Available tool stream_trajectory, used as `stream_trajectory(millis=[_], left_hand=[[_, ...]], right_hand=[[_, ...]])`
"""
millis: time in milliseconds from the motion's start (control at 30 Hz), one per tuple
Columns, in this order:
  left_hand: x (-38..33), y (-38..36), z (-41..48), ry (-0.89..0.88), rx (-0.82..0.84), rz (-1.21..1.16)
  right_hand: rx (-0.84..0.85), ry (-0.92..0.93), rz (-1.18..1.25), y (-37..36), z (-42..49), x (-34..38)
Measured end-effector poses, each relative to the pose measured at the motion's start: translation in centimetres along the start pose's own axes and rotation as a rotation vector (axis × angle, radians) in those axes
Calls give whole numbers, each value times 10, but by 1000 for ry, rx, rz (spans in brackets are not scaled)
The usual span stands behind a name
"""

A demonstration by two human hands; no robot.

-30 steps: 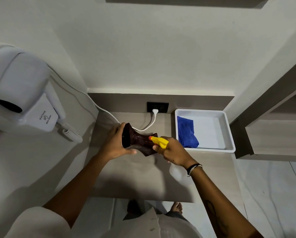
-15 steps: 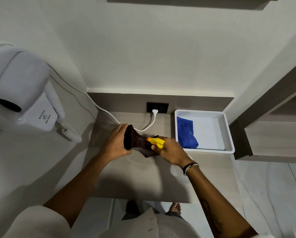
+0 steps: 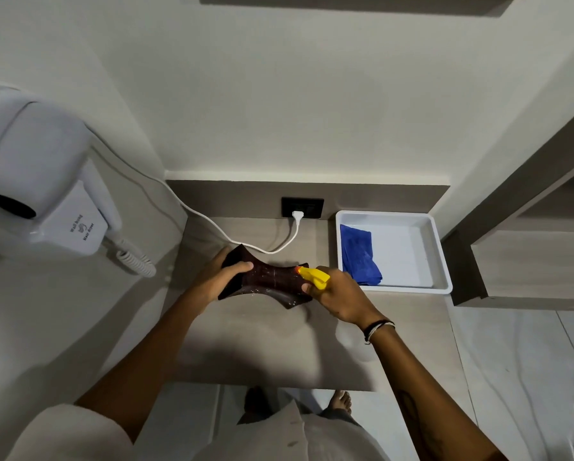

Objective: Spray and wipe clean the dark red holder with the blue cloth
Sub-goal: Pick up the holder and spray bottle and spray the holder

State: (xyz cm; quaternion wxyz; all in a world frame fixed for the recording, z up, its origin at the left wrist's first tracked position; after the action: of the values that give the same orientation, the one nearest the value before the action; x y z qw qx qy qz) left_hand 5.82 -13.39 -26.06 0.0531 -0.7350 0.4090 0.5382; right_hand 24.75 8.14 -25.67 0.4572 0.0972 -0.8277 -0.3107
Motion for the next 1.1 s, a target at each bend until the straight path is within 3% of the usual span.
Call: stream_trajectory(millis=[267, 433, 733, 900, 1100], left_hand=[[6, -7, -9, -182, 138, 250], [-5, -10, -5, -392, 16, 448], [-14, -8, -11, -465, 29, 507], [-24, -6, -14, -498, 38, 655], [-42, -17, -17, -555, 105, 879]], right_hand=[[54, 75, 16, -7, -6, 14], [40, 115, -17, -8, -6, 22], [8, 13, -62, -8, -2, 14], [-75, -92, -25, 7, -4, -16], [-322, -156, 209, 76, 0, -57]])
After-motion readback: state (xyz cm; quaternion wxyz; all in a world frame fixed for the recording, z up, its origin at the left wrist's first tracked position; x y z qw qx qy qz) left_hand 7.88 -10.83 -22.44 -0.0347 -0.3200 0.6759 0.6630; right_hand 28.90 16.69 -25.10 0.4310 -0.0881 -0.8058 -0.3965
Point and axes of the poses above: each hand's wrist, its own z-axis towards the middle knuckle, its own y-axis out of the back of the hand, x = y × z, the point moved 3 cm from there along z, towards the middle knuckle, and after that the axes turned 10 degrees about -y, right-handed, at the moved point
